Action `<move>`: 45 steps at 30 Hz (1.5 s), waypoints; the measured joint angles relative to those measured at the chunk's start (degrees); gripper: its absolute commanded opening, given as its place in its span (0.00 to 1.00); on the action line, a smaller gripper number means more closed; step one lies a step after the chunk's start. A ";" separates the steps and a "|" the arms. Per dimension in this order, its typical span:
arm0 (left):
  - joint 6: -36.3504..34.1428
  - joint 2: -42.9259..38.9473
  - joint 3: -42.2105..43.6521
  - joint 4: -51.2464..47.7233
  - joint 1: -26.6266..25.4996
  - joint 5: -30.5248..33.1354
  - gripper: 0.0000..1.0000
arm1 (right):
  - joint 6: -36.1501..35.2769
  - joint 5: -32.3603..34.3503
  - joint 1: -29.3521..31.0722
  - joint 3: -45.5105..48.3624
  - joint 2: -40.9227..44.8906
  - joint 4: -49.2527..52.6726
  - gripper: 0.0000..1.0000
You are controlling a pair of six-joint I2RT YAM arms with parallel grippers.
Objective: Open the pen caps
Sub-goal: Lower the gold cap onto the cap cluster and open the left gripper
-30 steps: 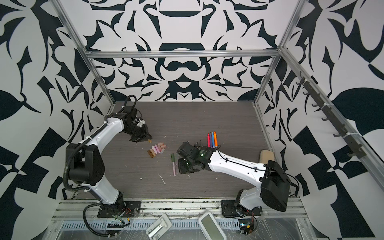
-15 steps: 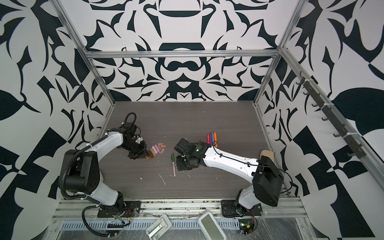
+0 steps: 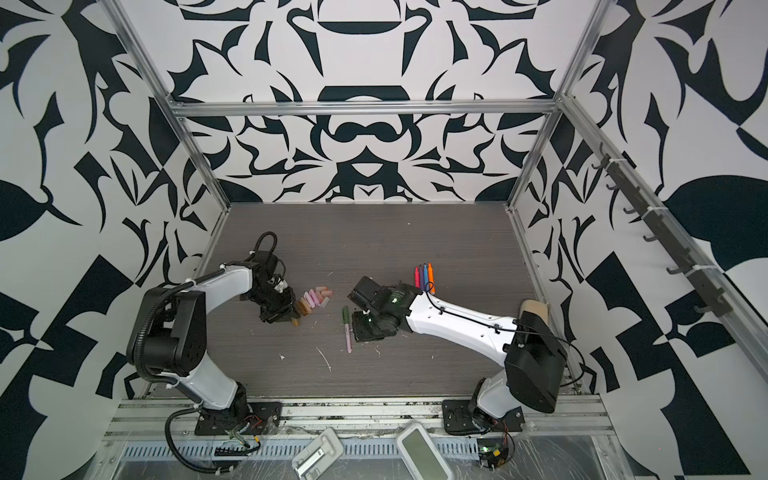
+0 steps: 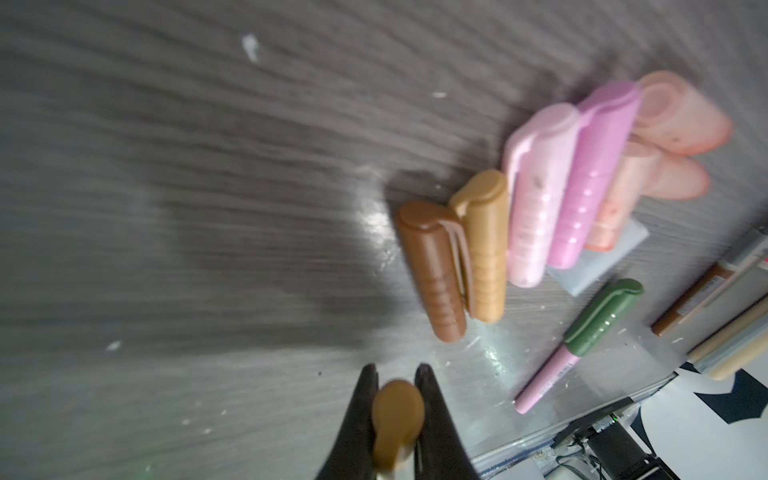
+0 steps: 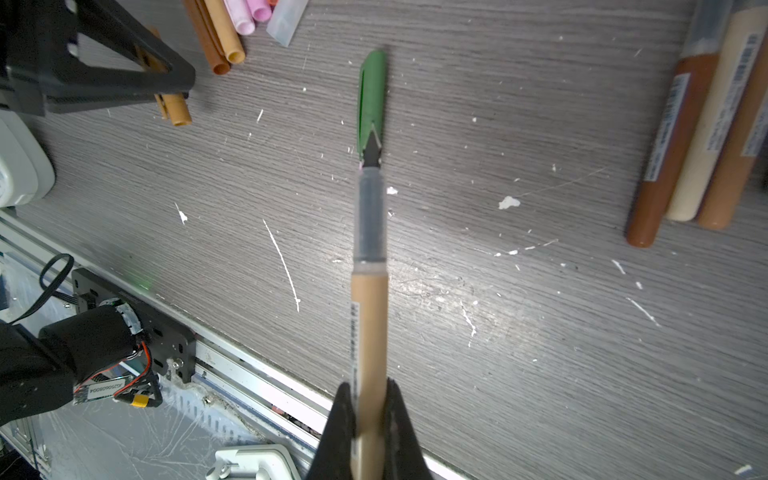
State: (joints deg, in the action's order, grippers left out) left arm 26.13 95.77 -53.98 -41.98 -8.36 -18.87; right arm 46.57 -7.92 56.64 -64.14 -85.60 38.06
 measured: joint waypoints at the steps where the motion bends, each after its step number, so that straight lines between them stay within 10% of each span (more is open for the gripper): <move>1: -0.02 0.28 0.00 0.13 0.00 0.04 0.06 | 0.00 0.00 0.00 0.00 0.00 0.02 0.00; 45: 1.51 2.89 -1.20 2.64 3.50 -2.05 0.21 | -0.52 0.00 0.00 -2.34 -1.99 1.18 0.00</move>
State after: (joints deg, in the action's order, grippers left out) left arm 27.64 98.65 -55.18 -39.33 -4.86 -20.93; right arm 46.04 -7.92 56.64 -66.48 -87.59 39.24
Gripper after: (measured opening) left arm 0.214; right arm 0.114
